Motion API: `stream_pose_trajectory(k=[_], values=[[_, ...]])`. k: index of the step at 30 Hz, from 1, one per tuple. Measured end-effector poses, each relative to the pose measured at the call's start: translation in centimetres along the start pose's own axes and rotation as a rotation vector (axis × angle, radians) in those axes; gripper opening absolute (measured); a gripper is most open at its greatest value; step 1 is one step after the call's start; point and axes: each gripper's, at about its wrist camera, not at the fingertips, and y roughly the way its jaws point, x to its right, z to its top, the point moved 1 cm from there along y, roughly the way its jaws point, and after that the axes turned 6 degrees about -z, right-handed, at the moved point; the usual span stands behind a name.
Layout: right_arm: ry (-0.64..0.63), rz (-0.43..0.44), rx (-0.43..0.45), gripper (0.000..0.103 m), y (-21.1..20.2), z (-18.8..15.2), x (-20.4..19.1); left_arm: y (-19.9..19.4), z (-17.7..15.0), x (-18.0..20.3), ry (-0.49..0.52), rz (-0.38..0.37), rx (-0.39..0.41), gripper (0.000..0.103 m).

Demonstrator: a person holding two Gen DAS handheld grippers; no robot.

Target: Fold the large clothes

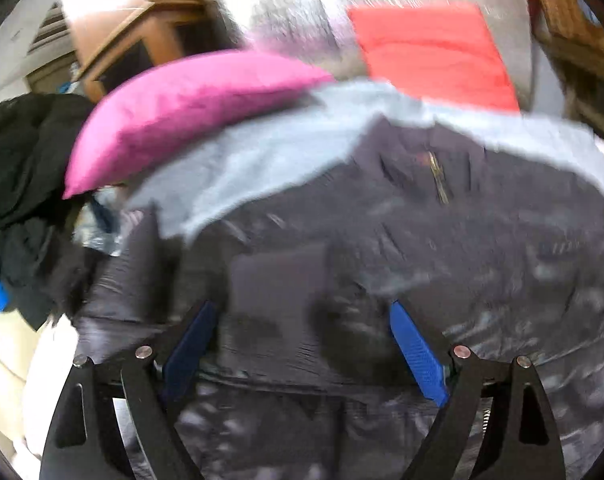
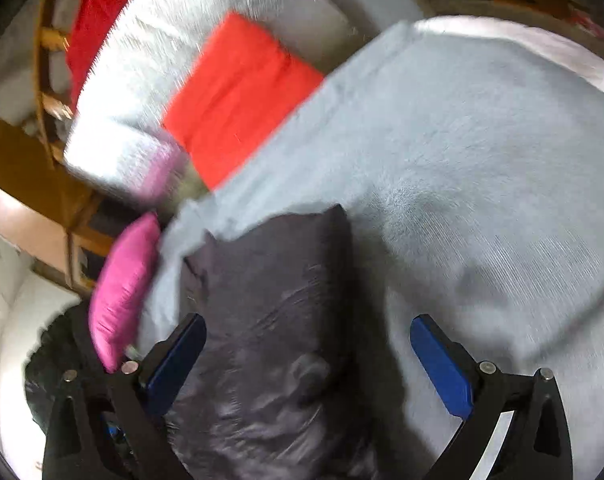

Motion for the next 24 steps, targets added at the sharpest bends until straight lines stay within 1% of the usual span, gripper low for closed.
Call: stream_pose_trajectory(k=[1, 3, 4, 5, 6, 7, 8, 9, 10, 11, 12, 14, 15, 17, 18, 19, 20, 21, 22, 23, 24], values=[[-0.017, -0.003, -0.010, 0.083, 0.7, 0.6, -0.2, 1.2, -0.3, 0.4, 0.011, 0.009, -0.032, 0.089], [-0.049, -0.029, -0.037, 0.065, 2.3, 1.7, -0.9, 2.6, -1.1, 0.3, -0.011, -0.003, -0.071, 0.090], [-0.071, -0.042, -0.075, 0.064, 3.4, 2.0, -1.2, 2.9, -1.3, 0.1, -0.033, -0.017, -0.070, 0.091], [-0.098, -0.060, -0.114, 0.061, 4.6, 2.0, -1.4, 2.9, -1.6, -0.4, -0.057, -0.028, -0.062, 0.092], [-0.152, -0.106, -0.125, 0.049, 5.6, 2.2, -2.1, 2.9, -1.7, -0.6, -0.073, -0.034, -0.061, 0.092], [-0.209, -0.131, -0.114, 0.033, 5.9, 2.3, -2.9, 3.0, -1.8, -0.7, -0.078, -0.040, -0.060, 0.092], [-0.248, -0.138, -0.100, 0.030, 6.0, 2.6, -3.7, 3.1, -1.9, -0.7, -0.078, -0.041, -0.057, 0.092], [-0.272, -0.147, -0.071, 0.022, 5.8, 2.9, -4.5, 3.1, -2.0, -0.6, -0.079, -0.039, -0.052, 0.093], [-0.304, -0.159, -0.041, 0.020, 5.6, 3.1, -5.3, 3.1, -2.2, -0.4, -0.075, -0.032, -0.043, 0.093], [-0.327, -0.175, -0.021, 0.020, 5.6, 3.1, -5.7, 3.1, -2.3, -0.2, -0.071, -0.025, -0.038, 0.093], [-0.368, -0.211, -0.002, 0.020, 5.9, 3.0, -6.1, 3.1, -2.3, -0.1, -0.070, -0.020, -0.036, 0.094], [-0.390, -0.262, -0.015, 0.020, 7.0, 2.8, -5.6, 3.0, -2.3, 0.0, -0.073, -0.017, -0.036, 0.095], [-0.377, -0.251, -0.010, 0.024, 7.2, 2.7, -5.0, 3.0, -2.3, -0.2, -0.077, -0.020, -0.038, 0.095], [-0.313, -0.218, 0.006, 0.042, 6.4, 3.0, -3.8, 2.6, -2.1, -0.9, -0.086, -0.048, -0.052, 0.095], [-0.270, -0.197, 0.012, 0.077, 5.6, 3.1, -3.4, 2.4, -1.7, -1.2, -0.086, -0.058, -0.049, 0.095], [-0.247, -0.184, 0.022, 0.089, 4.8, 3.2, -3.1, 1.5, -1.8, -1.6, -0.085, -0.055, -0.038, 0.095], [-0.225, -0.173, 0.062, 0.089, 3.2, 3.2, -3.0, 0.7, -1.6, -2.0, -0.084, -0.041, -0.010, 0.095], [-0.215, -0.160, 0.095, 0.089, 1.7, 3.1, -3.1, -0.5, -1.3, -2.4, -0.086, -0.026, 0.039, 0.095], [-0.204, -0.138, 0.106, 0.089, 0.5, 3.0, -3.1, -1.3, -1.2, -2.6, -0.091, -0.023, 0.068, 0.095], [-0.188, -0.082, 0.103, 0.089, -0.7, 2.5, -3.2, -1.7, -1.2, -2.7, -0.097, -0.025, 0.086, 0.095], [-0.176, -0.004, 0.074, 0.089, -1.7, 1.6, -3.6, -1.8, -1.1, -2.6, -0.101, -0.034, 0.088, 0.095]])
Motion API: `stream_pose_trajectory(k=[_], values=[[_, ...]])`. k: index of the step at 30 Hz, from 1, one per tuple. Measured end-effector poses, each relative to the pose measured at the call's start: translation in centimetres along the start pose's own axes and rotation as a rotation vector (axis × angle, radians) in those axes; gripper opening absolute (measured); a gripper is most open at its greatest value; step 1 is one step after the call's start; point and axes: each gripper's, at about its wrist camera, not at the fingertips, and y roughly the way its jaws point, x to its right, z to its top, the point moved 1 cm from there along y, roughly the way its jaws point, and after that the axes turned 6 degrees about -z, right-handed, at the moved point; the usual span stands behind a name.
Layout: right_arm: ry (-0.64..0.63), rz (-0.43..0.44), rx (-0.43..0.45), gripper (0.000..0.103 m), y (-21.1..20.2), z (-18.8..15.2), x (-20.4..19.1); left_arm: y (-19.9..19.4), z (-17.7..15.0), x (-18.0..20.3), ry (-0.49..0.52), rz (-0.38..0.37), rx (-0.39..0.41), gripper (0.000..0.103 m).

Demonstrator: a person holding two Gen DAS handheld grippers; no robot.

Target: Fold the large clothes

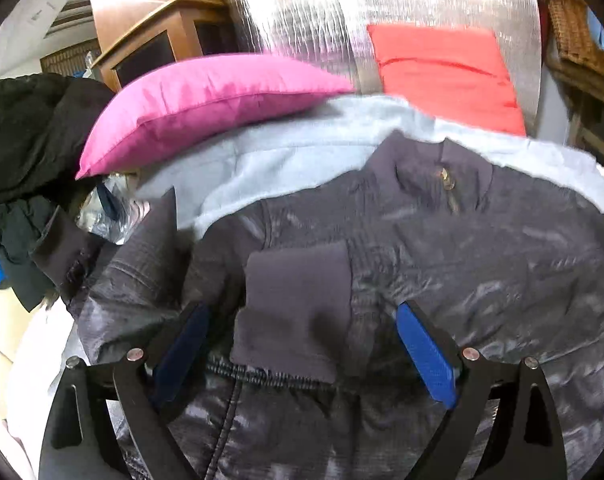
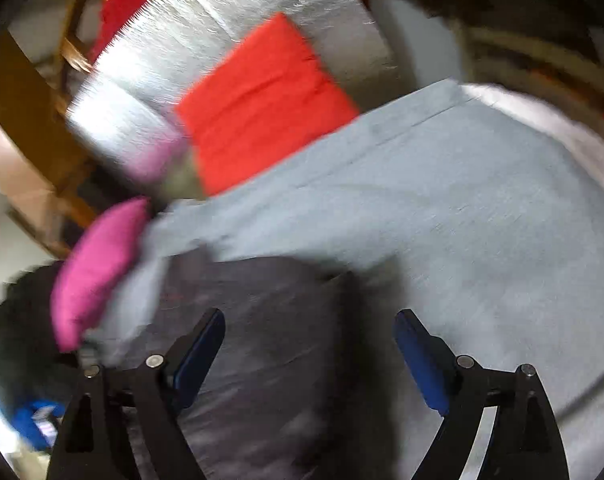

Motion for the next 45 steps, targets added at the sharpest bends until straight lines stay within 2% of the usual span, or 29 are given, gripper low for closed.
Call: stream_pose_trajectory(k=[2, 4, 5, 6, 8, 9, 12, 16, 17, 18, 21, 23, 26, 28, 32, 35, 37, 38, 39, 43, 45], values=[[0.003, 0.124, -0.047, 0.089, -1.1, -1.9, -1.6, 1.1, -0.3, 0.5, -0.001, -0.019, -0.057, 0.095], [-0.007, 0.213, -0.115, 0.089, -1.1, -4.6, -2.8, 4.5, -1.8, 0.9, -0.013, -0.039, -0.224, 0.096], [0.001, 0.221, -0.144, 0.089, -0.4, -5.8, -2.9, 5.3, -2.0, 0.4, -0.059, -0.062, -0.235, 0.100], [0.008, 0.182, -0.191, 0.089, 1.1, -7.1, -2.6, 5.3, -2.0, -0.3, -0.103, -0.067, -0.225, 0.103], [0.028, 0.109, -0.243, 0.088, 3.8, -8.4, -1.2, 5.5, -1.6, -1.6, -0.187, -0.123, -0.286, 0.103], [0.035, 0.101, -0.207, 0.088, 3.5, -8.4, -1.2, 4.9, -1.3, -2.5, -0.218, -0.153, -0.284, 0.103], [-0.047, 0.070, -0.127, 0.088, 0.9, -7.9, -4.0, 1.4, -0.2, -5.7, -0.249, -0.189, -0.172, 0.103], [-0.189, 0.059, -0.050, 0.089, -1.9, -10.7, -7.2, -3.6, -0.1, -13.0, -0.371, -0.230, -0.026, 0.103], [-0.218, 0.041, -0.038, 0.089, -2.0, -11.9, -7.8, -4.5, -0.2, -15.2, -0.400, -0.216, 0.008, 0.103], [-0.243, 0.030, -0.037, 0.089, -1.9, -13.0, -8.2, -5.4, -0.4, -17.9, -0.422, -0.172, 0.044, 0.103], [-0.314, -0.009, -0.045, 0.089, -1.1, -16.8, -9.3, -6.1, -0.6, -25.0, -0.430, 0.071, 0.129, 0.103], [-0.330, -0.008, -0.083, 0.089, -0.3, -18.4, -9.5, -5.1, -0.1, -29.0, -0.444, 0.163, 0.132, 0.103], [-0.374, -0.028, -0.053, 0.089, -0.2, -19.6, -9.9, -3.4, 0.5, -33.2, -0.472, 0.203, 0.125, 0.102], [-0.377, -0.022, -0.053, 0.089, -0.1, -19.7, -9.7, -1.7, 1.4, -35.4, -0.463, 0.202, 0.109, 0.100], [-0.368, -0.007, -0.048, 0.089, -0.2, -19.7, -9.4, 0.9, 2.8, -35.9, -0.406, 0.221, 0.047, 0.084], [-0.365, 0.000, -0.044, 0.089, -0.1, -19.8, -9.3, 3.8, 3.8, -35.9, -0.346, 0.254, -0.021, 0.080], [-0.361, 0.007, -0.043, 0.089, 0.0, -19.8, -9.2, 4.2, 3.6, -36.1, -0.328, 0.282, -0.034, 0.059], [-0.357, 0.013, -0.043, 0.089, 0.0, -19.8, -9.1, 4.8, 3.7, -36.0, -0.317, 0.294, -0.061, 0.023], [-0.354, 0.018, -0.042, 0.089, -0.1, -19.8, -9.0, 5.5, 3.5, -36.3, -0.327, 0.289, -0.105, 0.011], [-0.339, 0.036, -0.042, 0.089, 0.0, -19.7, -8.8, 3.7, 4.1, -36.0, -0.342, 0.252, -0.085, 0.010], [-0.334, 0.041, -0.042, 0.089, 0.0, -19.6, -8.7, 1.3, 5.1, -34.7, -0.317, 0.203, -0.054, 0.010]])
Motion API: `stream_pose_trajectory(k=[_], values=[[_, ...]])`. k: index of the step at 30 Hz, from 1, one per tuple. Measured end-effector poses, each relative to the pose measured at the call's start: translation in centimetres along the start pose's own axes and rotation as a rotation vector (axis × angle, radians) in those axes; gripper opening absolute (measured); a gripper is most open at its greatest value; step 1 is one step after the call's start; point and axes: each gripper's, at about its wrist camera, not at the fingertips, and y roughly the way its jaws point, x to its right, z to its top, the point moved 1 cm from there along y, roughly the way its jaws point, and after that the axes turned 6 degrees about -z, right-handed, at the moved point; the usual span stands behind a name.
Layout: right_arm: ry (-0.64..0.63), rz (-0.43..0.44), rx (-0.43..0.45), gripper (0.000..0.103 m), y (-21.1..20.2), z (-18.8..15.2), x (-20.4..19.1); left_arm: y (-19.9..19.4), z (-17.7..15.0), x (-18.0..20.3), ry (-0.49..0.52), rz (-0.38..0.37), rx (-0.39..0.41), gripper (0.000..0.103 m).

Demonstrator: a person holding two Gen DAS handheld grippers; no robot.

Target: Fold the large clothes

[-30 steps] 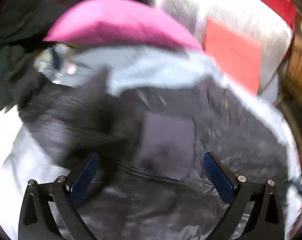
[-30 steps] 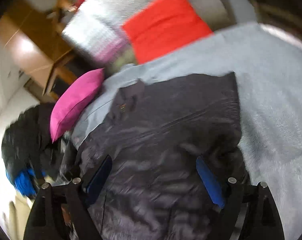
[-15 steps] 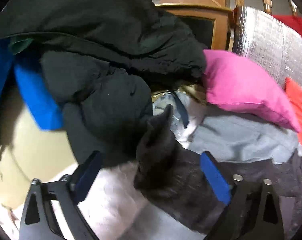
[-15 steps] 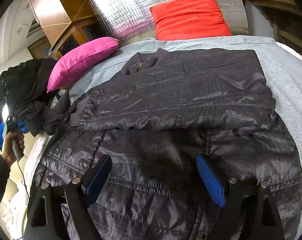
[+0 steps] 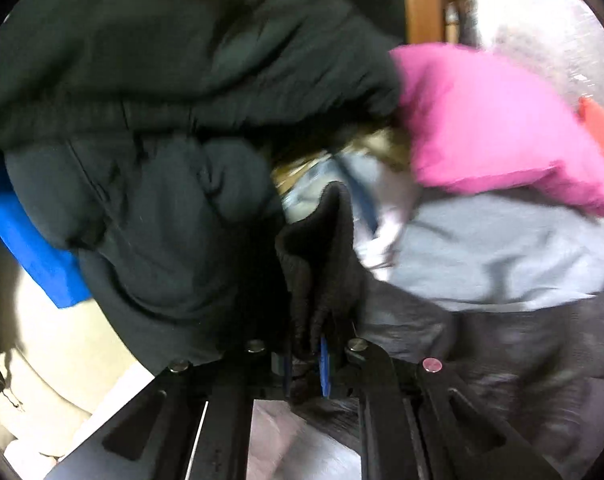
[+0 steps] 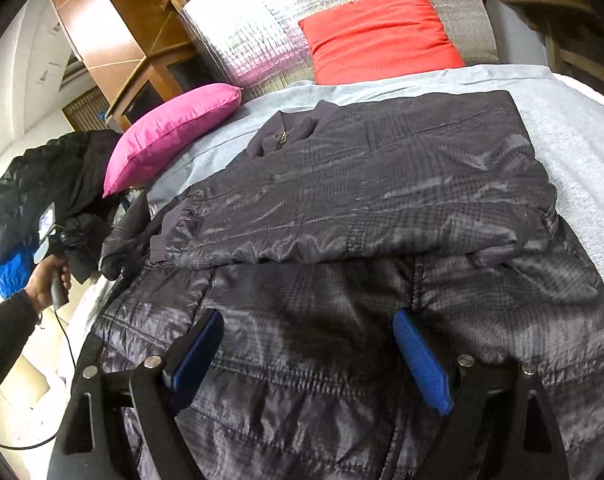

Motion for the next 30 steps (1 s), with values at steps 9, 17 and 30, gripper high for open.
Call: stream_pose_trajectory(k=[9, 17, 30], values=[[0.039, 0.047, 0.012, 0.089, -0.1, 0.1, 0.7, -19.3, 3.4, 11.4, 0.141, -0.325, 0.211, 0.010], [0.085, 0.101, 0.023, 0.089, -0.5, 0.0, 1.5, -27.4, 0.6, 27.7, 0.218, -0.615, 0.181, 0.010], [0.264, 0.219, 0.018, 0.089, -2.3, 1.1, 4.1, -21.5, -11.1, 39.7, 0.286, -0.728, -0.091, 0.068]])
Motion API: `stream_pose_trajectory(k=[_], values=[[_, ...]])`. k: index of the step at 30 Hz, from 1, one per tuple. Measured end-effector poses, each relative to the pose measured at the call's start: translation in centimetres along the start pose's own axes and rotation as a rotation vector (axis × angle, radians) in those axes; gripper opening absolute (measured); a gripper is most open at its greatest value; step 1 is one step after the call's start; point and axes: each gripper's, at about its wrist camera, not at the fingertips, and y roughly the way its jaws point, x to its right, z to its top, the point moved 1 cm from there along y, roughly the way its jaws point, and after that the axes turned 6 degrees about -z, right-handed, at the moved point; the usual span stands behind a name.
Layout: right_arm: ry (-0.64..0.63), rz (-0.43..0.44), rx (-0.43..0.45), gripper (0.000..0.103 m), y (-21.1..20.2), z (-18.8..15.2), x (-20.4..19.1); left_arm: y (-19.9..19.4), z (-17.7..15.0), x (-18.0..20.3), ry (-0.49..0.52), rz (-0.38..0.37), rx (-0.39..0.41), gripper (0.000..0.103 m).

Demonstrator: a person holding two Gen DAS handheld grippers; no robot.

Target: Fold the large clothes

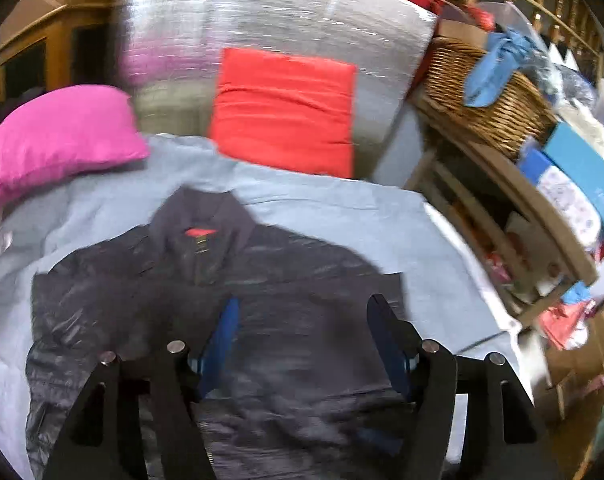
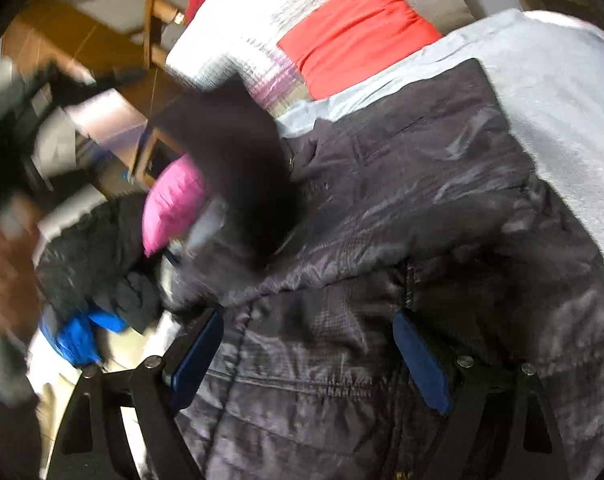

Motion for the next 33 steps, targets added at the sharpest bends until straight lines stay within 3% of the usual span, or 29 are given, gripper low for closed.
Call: stream_pose_trajectory(k=[2, 7, 11, 17, 21, 23, 25, 27, 30, 33], values=[[0.029, 0.009, 0.008, 0.089, -1.0, 0.5, 0.6, -0.3, -0.5, -1.9, -0.012, 0.043, 0.006, 0.069], [0.127, 0.036, 0.012, 0.089, -1.9, 2.0, 1.6, -2.8, -4.4, -11.2, -0.123, 0.192, 0.049, 0.074], [0.230, 0.054, 0.012, 0.089, -1.5, 4.0, 1.9, -5.1, -9.1, -19.0, -0.290, 0.282, 0.059, 0.074], [0.414, 0.059, -0.062, 0.089, 2.3, 5.3, 2.4, -7.9, -14.6, -24.5, -0.456, 0.298, 0.105, 0.074], [0.477, 0.025, -0.086, 0.089, 4.6, 5.2, 2.5, -8.8, -15.9, -25.9, -0.509, 0.280, 0.130, 0.074], [0.476, -0.018, -0.085, 0.079, 5.3, 5.6, 2.3, -8.8, -15.9, -26.2, -0.516, 0.267, 0.136, 0.074], [0.398, -0.121, -0.090, 0.015, 5.9, 6.4, 1.4, -9.0, -15.7, -26.3, -0.514, 0.262, 0.144, 0.074], [0.270, -0.242, -0.061, 0.013, 5.3, 7.5, -0.4, -9.1, -15.2, -26.3, -0.499, 0.263, 0.156, 0.074], [0.039, -0.341, 0.080, 0.013, 2.6, 8.6, -4.6, -8.9, -14.3, -26.5, -0.469, 0.279, 0.173, 0.074], [-0.061, -0.381, 0.026, 0.014, 4.4, 8.4, -4.8, -7.5, -12.4, -26.3, -0.468, 0.271, 0.167, 0.074]])
